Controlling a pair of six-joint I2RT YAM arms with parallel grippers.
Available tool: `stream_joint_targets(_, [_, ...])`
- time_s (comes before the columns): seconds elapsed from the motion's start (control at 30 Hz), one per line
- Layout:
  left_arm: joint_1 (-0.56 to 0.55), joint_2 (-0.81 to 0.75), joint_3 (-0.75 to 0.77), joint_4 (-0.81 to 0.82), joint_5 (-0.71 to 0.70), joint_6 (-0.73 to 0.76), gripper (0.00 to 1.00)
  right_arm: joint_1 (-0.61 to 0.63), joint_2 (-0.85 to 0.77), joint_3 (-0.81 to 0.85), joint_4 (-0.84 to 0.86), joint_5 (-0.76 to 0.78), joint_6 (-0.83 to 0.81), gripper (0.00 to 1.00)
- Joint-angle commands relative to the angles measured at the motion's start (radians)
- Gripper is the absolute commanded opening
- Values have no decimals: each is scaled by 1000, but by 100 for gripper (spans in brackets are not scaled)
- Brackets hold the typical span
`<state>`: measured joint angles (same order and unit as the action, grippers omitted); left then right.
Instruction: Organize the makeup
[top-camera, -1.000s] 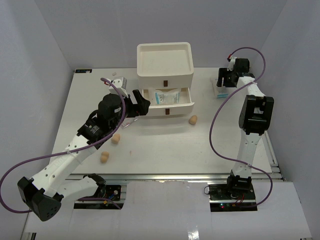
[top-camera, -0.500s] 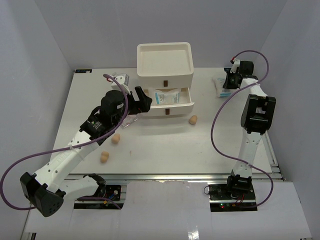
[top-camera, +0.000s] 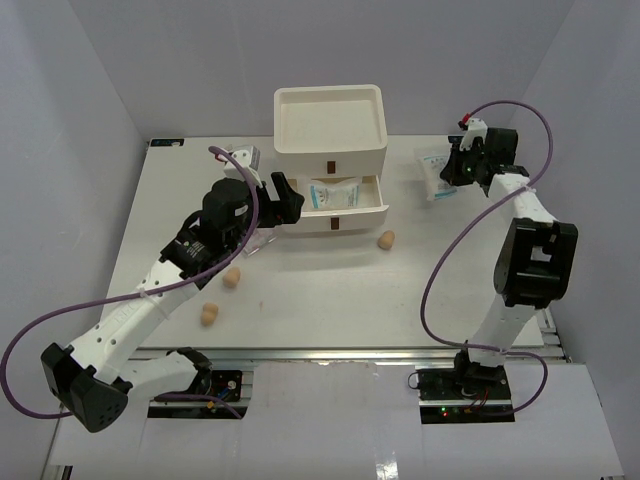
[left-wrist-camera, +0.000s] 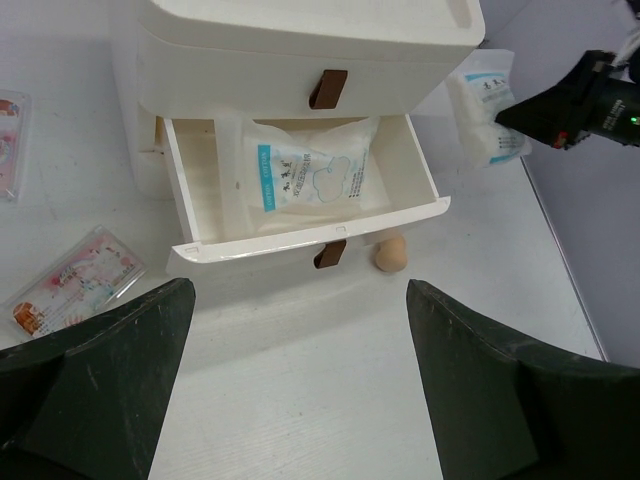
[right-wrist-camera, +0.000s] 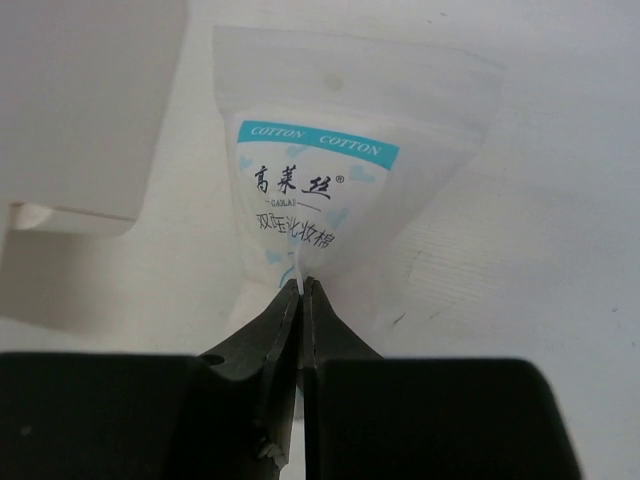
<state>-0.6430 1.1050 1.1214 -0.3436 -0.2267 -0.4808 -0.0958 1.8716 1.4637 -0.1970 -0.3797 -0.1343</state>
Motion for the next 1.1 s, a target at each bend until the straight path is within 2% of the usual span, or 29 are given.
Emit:
stream_joint_targets(0.0, [5, -40, 41, 2, -40, 31, 98, 40, -248, -167, 136, -91, -70, 8])
stream_joint_targets(0.13, [5, -58, 43, 4, -59, 51, 98, 118, -429, -284, 168, -114, -174, 8])
stream_joint_targets(0.3, [6, -61, 44, 10, -53, 62, 98, 275, -512, -319, 150, -97, -366, 8])
stream_joint_targets(0.5, [6, -94, 25, 13, -50, 57, 98, 369, -457, -184, 16, -108, -639, 8])
stream_joint_targets(0.67, [6, -135, -5, 13, -57, 41, 98, 447, -368, -65, -133, -8, -868, 8])
stream_joint_targets(0.87, [6, -173, -32, 12, -71, 33, 98, 501, -284, 85, -358, 53, -1067, 9])
stream_joint_targets(1.07, [6, -180, -35, 14, -74, 36, 98, 577, -233, 120, -449, 178, -1178, 9])
